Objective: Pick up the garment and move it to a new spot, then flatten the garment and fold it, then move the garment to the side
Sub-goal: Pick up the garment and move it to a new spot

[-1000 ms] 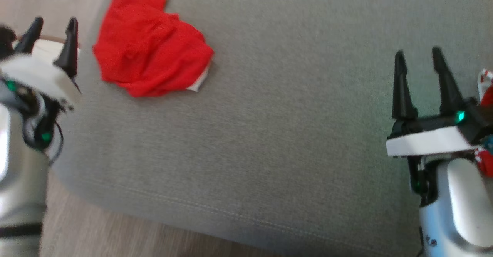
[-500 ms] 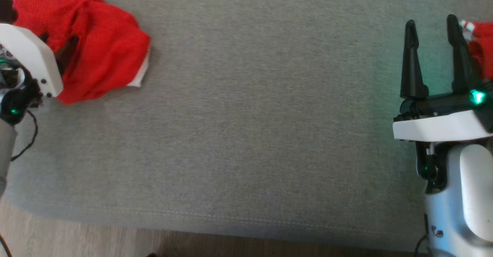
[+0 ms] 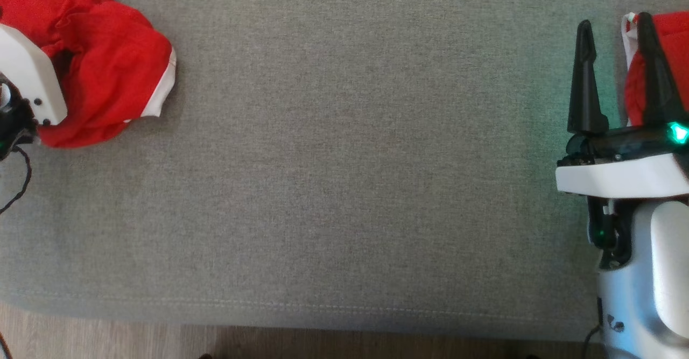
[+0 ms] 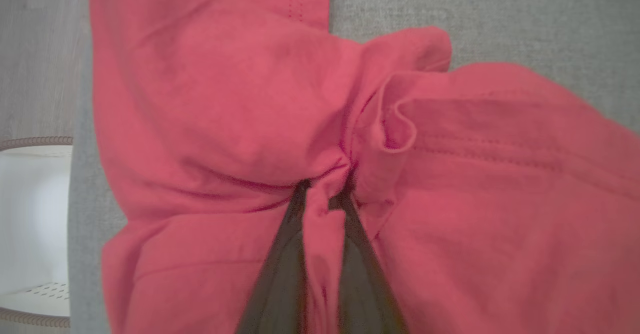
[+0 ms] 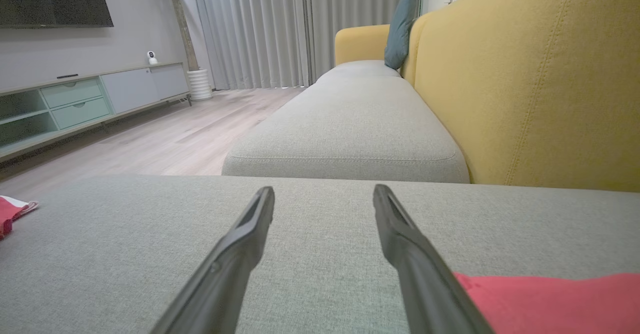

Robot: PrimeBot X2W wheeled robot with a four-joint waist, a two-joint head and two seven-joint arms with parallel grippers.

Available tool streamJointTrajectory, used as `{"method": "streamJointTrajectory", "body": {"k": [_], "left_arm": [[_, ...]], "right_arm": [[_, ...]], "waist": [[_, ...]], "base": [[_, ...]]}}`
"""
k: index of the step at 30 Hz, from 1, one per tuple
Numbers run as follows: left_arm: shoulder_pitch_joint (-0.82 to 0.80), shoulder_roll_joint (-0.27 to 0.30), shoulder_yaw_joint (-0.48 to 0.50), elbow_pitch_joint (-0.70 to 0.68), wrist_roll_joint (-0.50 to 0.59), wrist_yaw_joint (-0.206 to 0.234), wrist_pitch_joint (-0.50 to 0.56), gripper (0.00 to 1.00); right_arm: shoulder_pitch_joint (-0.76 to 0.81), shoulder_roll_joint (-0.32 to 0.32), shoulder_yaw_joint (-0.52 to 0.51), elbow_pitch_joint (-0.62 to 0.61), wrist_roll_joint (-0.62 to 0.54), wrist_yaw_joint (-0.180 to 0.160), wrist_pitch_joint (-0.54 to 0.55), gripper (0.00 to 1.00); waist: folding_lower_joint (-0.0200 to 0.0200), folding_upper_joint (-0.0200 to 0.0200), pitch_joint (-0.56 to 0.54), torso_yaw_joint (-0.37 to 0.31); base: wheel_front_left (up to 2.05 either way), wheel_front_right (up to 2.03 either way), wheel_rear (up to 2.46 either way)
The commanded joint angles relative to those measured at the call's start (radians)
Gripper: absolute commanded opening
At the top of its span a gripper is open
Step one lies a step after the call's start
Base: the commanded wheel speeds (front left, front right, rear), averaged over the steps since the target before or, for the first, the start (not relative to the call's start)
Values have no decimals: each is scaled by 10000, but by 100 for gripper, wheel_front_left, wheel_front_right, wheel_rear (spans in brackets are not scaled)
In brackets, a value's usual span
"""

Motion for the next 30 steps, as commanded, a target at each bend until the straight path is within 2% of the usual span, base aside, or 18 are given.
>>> {"method": "streamJointTrajectory", "body": {"k": [1,7,16,24,30], "left_arm": [[-61,451,101,72,-68,8,-95,0],[-482,324,-434,-102,-127,8,-1374,0],[-803,122,-888,-1255,-691,8,-3108,0],[-650,-148,-1254,-2881,-813,78,-3227,0],[-119,-484,-1601,-4612,-811,677,-2845,0]], "right_arm": [[-145,-3,172,-389,19,65,80,100],[-202,-3,100,-309,-8,65,74,100],[-30,-3,6,391,368,65,-285,100],[209,-3,-23,999,666,65,-528,100],[285,-3,-14,1231,806,65,-634,100]], "waist": [[-1,0,-7,26],[-1,0,-336,185],[-1,0,-1667,302],[-1,0,-2771,326],[-1,0,-3188,207]], "base": [[0,0,0],[0,0,0],[0,0,0],[0,0,0],[0,0,0]]}}
